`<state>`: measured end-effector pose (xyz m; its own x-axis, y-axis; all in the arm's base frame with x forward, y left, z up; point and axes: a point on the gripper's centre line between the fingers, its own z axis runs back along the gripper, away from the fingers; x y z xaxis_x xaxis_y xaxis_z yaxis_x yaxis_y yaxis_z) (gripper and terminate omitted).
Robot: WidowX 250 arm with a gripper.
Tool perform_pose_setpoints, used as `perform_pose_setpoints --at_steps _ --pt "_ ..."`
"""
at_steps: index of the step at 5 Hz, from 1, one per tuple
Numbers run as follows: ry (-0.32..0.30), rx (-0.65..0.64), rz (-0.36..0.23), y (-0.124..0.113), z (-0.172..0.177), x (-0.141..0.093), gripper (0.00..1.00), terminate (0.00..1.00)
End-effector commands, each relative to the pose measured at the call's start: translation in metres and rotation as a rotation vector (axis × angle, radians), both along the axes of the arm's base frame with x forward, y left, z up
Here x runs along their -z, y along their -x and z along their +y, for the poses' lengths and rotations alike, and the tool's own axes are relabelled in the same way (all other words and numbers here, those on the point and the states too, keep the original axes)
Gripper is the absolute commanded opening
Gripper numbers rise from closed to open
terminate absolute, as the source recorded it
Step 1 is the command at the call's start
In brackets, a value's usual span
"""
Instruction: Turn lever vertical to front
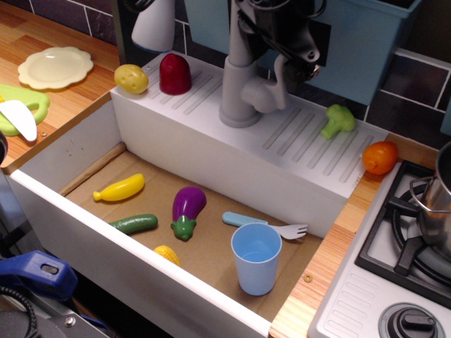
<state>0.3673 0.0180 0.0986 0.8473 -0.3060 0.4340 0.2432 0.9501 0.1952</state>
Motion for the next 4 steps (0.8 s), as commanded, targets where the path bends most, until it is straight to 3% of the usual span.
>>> perform_pose_setpoints --at_steps 1,2,4 --pt "0.029 -0.001 -0.055 -0.012 -0.003 -0.017 0.00 0.00" --pt "0.042 -0.031 -0.058 -0.004 -0.011 -0.012 0.00 0.00" --pt "0.062 -0.095 -0.041 0.034 -0.020 0.001 0.00 0.00"
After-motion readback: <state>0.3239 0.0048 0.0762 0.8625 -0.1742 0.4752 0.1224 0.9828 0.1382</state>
